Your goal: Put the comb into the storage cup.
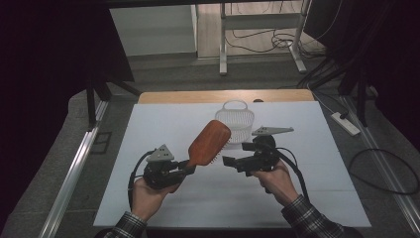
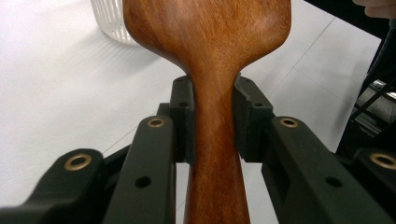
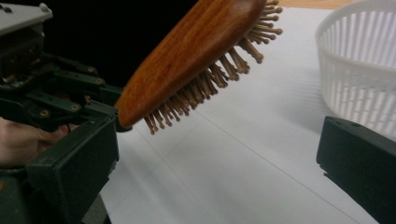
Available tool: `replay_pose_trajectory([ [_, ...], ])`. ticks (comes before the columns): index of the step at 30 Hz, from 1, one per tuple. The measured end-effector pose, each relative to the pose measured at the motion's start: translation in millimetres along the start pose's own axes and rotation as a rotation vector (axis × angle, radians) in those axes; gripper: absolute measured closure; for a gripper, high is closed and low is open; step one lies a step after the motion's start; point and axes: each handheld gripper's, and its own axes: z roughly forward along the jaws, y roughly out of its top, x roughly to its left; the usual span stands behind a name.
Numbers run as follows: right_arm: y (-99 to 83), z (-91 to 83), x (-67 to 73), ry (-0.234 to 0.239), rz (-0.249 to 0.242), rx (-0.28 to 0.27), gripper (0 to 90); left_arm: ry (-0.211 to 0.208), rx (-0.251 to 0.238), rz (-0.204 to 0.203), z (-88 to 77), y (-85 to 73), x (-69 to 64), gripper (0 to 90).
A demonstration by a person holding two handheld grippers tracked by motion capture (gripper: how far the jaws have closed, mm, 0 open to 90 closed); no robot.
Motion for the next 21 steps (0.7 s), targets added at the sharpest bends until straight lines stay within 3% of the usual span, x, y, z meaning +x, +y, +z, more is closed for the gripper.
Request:
replay_pose_trajectory([
  [12, 10.0, 16.5, 3.6, 0.031, 0.02, 0.008, 0.0, -0.004, -0.012, -0.001, -1.2, 0.6, -0.5, 71.7],
  [21, 18.7, 30.5, 4.2, 0.069, 0.072, 0.005, 0.0, -0.001, -0.02, 0.003, -1.2, 1.0, -1.9, 71.7],
])
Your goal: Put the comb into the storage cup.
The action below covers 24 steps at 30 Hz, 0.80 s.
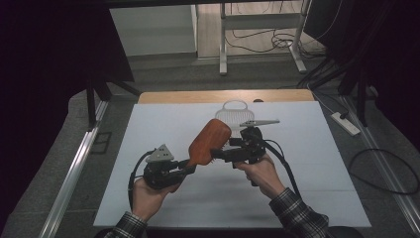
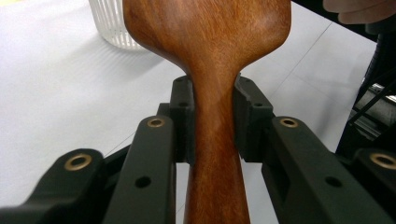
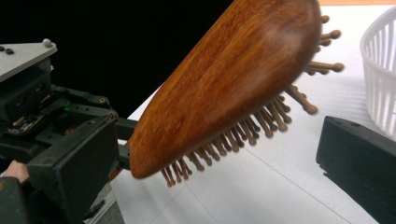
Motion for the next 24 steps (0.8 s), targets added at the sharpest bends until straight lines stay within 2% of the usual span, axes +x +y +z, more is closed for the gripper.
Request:
replay_pose_trajectory([
  [10, 5.9, 15.9, -1.7, -0.002, 0.036, 0.011, 0.0, 0.0, 0.0, 0.008, 0.6, 0.4, -1.7, 71.7],
  [18, 8.5, 25.5, -3.0, 0.017, 0.071, 0.01, 0.0, 0.0, -0.003, 0.009, 0.4, 0.7, -2.1, 71.7],
  [24, 10.0, 30.1, -3.3, 0.025, 0.09, 0.011, 3.5, 0.002, -0.005, 0.01, 0.4, 0.6, -2.4, 71.6],
])
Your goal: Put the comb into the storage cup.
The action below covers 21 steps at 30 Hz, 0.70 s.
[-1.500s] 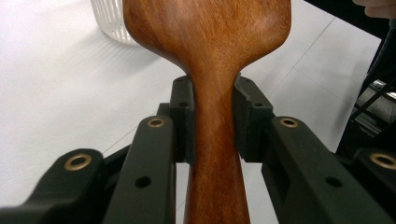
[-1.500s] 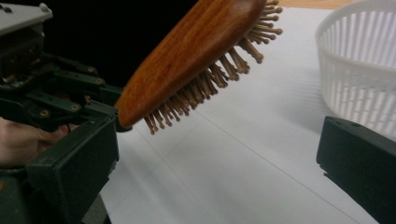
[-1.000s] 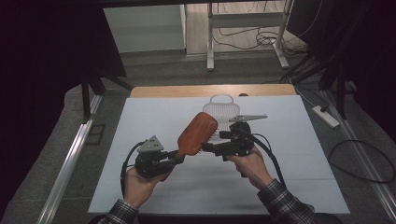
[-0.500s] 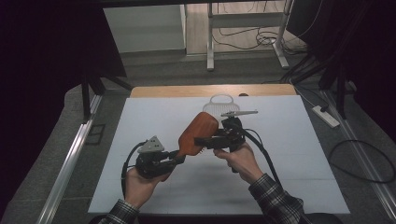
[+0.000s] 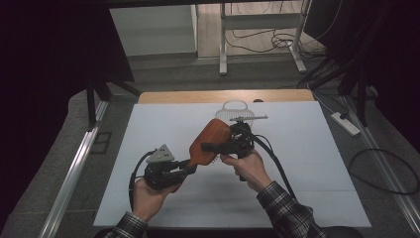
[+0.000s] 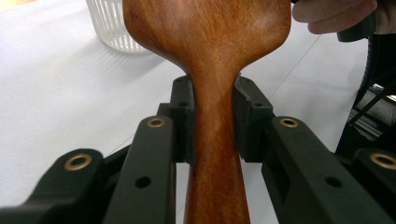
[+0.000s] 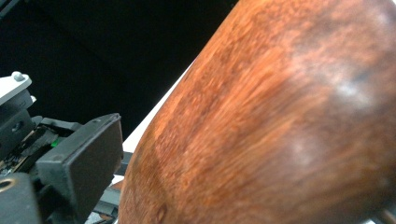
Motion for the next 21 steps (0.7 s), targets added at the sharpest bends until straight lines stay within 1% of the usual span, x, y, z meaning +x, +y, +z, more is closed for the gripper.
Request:
replay_pose_trajectory([
  [2, 0.1, 1.0, -0.5, 0.001, 0.008, 0.001, 6.6, -0.001, 0.0, 0.0, 0.1, 0.0, -0.1, 71.6],
  [5, -0.1, 1.9, -1.5, 0.015, 0.028, 0.002, 12.1, 0.001, -0.001, 0.003, 0.3, -0.1, -0.6, 71.7],
  [7, -0.3, 2.0, -0.8, 0.018, 0.027, -0.003, 17.1, 0.001, 0.001, 0.004, 0.5, -0.1, -0.6, 71.7],
  [9, -0.4, 1.2, 0.0, 0.029, 0.031, -0.009, 24.1, 0.004, 0.002, 0.004, 1.1, -0.5, -0.6, 71.7],
  [10, -0.5, 0.9, 0.7, 0.022, 0.034, -0.015, 24.9, 0.004, 0.002, 0.004, 1.1, -0.5, -0.6, 71.7],
  [11, -0.5, 0.6, 0.8, 0.027, 0.038, -0.018, 26.4, 0.001, 0.0, 0.001, 1.1, -0.7, -0.4, 71.7],
  [15, 0.5, -2.1, -0.7, 0.052, 0.089, -0.037, 33.9, -0.003, -0.002, -0.004, 1.5, -1.1, 0.3, 71.7],
  [17, 0.8, -3.3, -0.4, 0.068, 0.105, -0.043, 37.5, -0.007, -0.002, -0.006, 1.9, -1.3, 0.5, 71.8],
  [21, 1.0, -4.7, 0.2, 0.087, 0.145, -0.042, 43.2, -0.009, 0.0, -0.005, 2.5, -1.3, 0.8, 71.8],
])
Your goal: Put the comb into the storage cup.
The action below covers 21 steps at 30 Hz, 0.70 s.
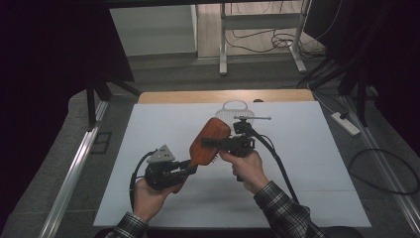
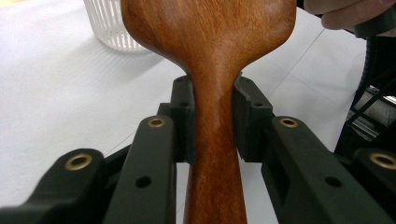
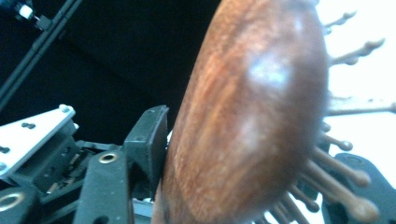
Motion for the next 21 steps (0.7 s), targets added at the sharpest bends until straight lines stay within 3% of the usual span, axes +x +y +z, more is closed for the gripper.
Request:
replay_pose_trajectory([
  [6, 0.0, -1.3, -0.4, 0.033, 0.064, 0.014, 50.3, -0.008, 0.008, 0.002, 1.6, -0.1, 1.0, 71.7],
  [10, -0.1, -2.7, 0.8, 0.047, 0.069, 0.015, 53.0, -0.014, 0.016, 0.01, 4.1, -0.1, 1.2, 70.4],
  [14, 1.2, -5.3, 1.3, 0.051, 0.066, 0.0, 53.8, 0.006, 0.061, 0.032, 10.4, 0.3, -1.6, 53.5],
  [21, 3.8, -10.5, -0.3, 0.05, 0.054, 0.001, 53.9, 0.045, 0.066, 0.034, 11.2, 0.4, -1.0, 33.5],
])
